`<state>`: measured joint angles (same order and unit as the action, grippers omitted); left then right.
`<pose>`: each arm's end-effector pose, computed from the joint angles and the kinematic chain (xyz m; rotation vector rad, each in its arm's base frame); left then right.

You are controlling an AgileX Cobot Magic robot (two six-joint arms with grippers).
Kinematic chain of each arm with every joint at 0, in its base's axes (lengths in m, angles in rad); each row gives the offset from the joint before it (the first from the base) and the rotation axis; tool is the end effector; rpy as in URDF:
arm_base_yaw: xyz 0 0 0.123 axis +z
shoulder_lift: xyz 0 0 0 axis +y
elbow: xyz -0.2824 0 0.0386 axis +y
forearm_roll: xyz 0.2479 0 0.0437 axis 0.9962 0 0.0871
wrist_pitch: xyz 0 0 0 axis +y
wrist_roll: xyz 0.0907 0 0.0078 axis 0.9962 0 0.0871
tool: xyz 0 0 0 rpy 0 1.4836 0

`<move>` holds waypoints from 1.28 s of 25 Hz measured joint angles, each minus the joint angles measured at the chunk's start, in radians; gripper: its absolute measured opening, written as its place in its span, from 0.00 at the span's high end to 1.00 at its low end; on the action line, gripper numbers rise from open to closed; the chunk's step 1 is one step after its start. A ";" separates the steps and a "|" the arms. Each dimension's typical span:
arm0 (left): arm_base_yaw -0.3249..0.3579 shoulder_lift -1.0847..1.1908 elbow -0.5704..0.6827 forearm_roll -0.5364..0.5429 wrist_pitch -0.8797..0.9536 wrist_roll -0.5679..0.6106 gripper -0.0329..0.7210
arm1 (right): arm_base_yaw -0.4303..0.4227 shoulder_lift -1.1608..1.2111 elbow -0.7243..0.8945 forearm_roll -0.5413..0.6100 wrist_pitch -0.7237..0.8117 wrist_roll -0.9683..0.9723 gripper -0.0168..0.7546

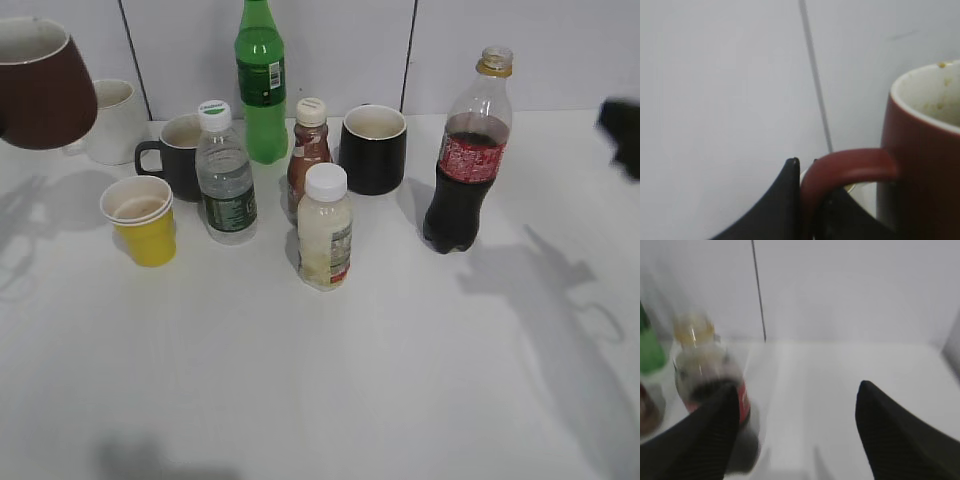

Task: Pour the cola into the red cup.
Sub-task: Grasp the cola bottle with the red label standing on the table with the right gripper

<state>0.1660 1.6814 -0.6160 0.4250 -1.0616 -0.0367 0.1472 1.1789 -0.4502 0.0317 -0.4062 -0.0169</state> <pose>0.3138 0.0194 0.2072 0.3030 1.5006 -0.0054 0.2280 0.0327 0.2449 -0.1130 1.8039 0.1022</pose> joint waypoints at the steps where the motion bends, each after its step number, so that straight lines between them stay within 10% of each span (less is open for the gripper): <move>1: -0.013 -0.021 0.000 0.003 0.018 0.000 0.90 | 0.008 0.066 0.021 -0.022 -0.065 0.017 0.27; 12: -0.167 -0.190 0.001 -0.009 0.284 0.001 0.90 | 0.016 0.570 0.022 -0.310 -0.587 0.184 0.15; 26: -0.212 -0.236 0.003 -0.007 0.356 -0.020 0.90 | 0.035 0.812 -0.304 -0.420 -0.617 0.266 0.15; 32: -0.243 -0.236 0.004 0.023 0.397 -0.082 0.90 | 0.036 0.828 -0.353 -0.440 -0.592 0.277 0.36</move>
<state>-0.0773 1.4450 -0.6122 0.4484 -0.6650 -0.1186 0.1830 2.0074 -0.8028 -0.4078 -0.9986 0.2605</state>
